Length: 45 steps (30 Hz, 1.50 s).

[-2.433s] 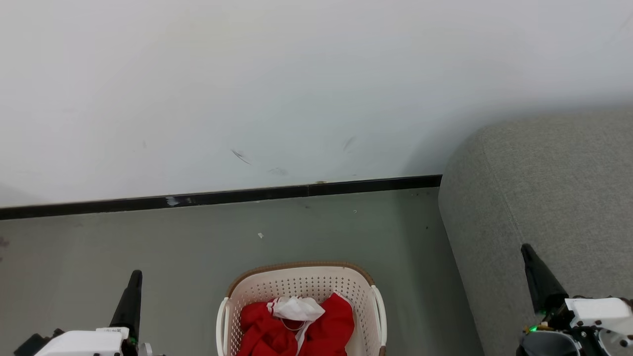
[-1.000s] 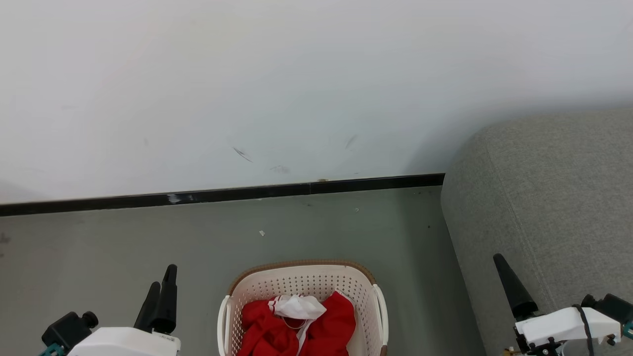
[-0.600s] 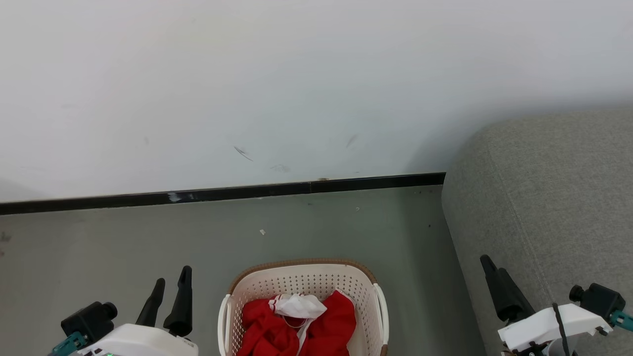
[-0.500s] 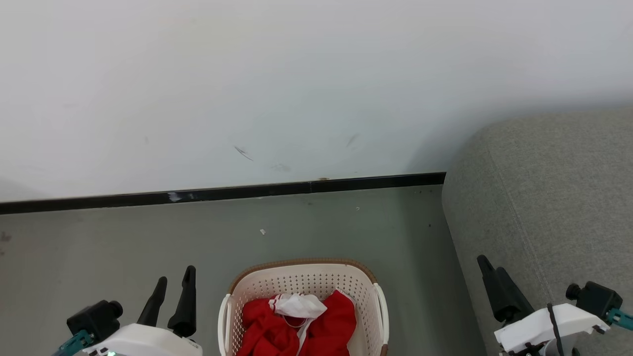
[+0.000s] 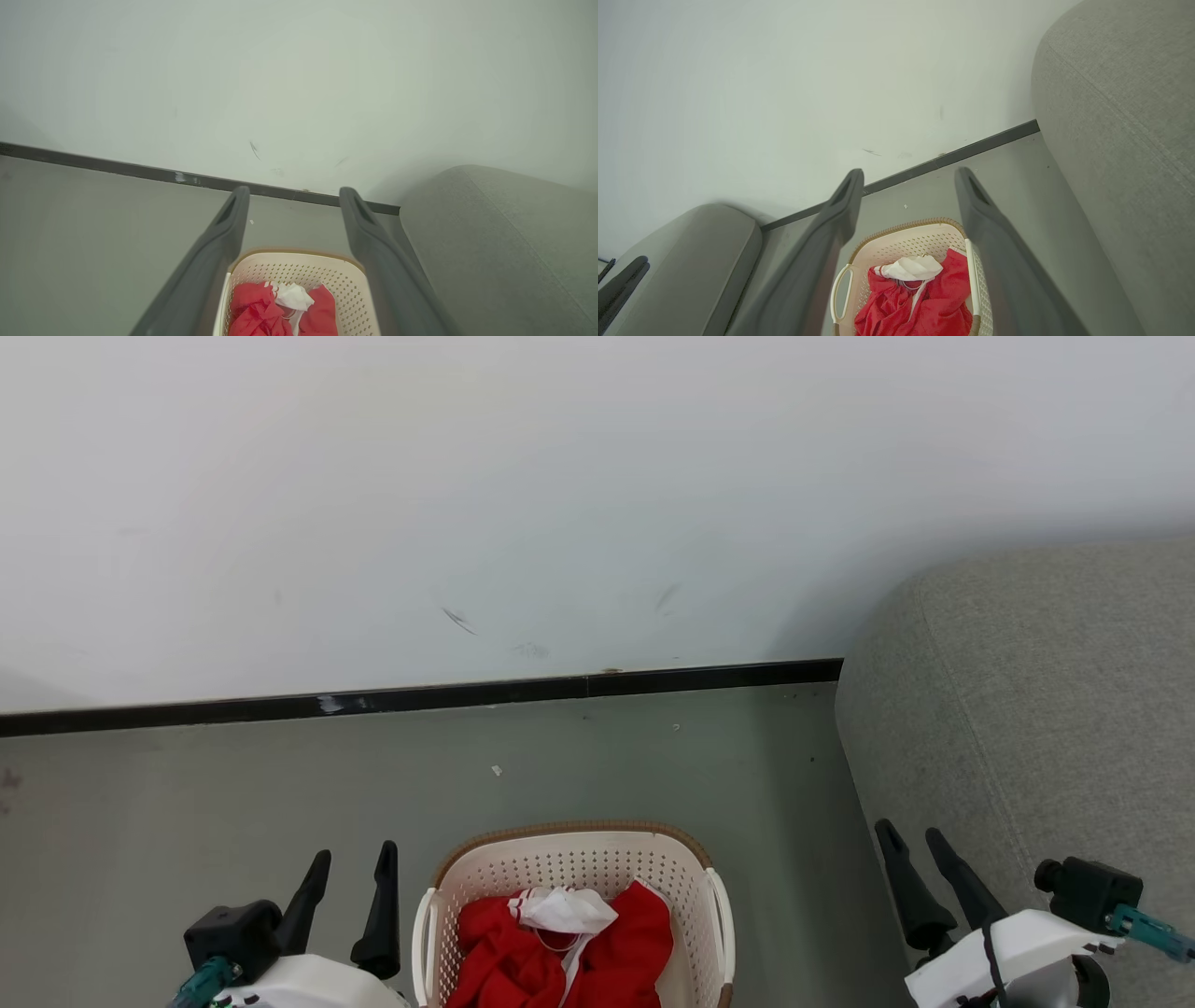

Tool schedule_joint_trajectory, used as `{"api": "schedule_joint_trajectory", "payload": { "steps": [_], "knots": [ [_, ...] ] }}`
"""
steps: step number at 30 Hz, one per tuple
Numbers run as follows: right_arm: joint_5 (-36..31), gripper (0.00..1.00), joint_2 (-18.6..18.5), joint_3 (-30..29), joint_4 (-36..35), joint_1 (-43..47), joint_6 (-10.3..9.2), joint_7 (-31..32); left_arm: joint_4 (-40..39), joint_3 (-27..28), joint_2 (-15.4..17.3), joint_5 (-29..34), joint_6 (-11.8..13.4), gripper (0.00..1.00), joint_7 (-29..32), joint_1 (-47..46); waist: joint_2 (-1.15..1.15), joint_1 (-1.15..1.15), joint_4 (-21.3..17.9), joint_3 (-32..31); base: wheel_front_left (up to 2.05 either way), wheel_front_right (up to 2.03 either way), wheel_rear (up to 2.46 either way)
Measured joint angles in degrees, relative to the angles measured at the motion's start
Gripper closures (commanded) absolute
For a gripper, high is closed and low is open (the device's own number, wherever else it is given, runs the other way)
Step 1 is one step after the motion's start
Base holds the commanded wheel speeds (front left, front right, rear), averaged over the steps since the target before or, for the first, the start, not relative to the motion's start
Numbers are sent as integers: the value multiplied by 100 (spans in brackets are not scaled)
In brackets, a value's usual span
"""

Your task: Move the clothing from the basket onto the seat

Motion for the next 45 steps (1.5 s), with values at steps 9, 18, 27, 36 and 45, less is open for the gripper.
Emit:
{"api": "schedule_joint_trajectory", "payload": {
  "steps": [9,18,27,36,45],
  "knots": [
    [-935,0,23,40,-32,-3,0,-166,-36,-180,23,778,198,0,-174,0,0,-2,9,16,0,0,0],
    [-1746,0,48,14,-70,-4,0,-330,-74,-354,51,1519,349,0,-360,0,0,-3,24,10,0,0,0],
    [-2463,0,74,11,-160,-3,0,-476,-96,-467,66,2189,542,0,-547,0,0,-3,38,-17,0,0,0],
    [-3081,0,85,82,-243,-1,1,-628,2,-513,55,2607,650,0,-705,2,0,-3,49,-51,0,0,0],
    [-3078,0,87,92,-275,2,1,-636,203,-353,14,2482,668,0,-705,2,0,-3,48,-63,0,0,0]
  ]
}}
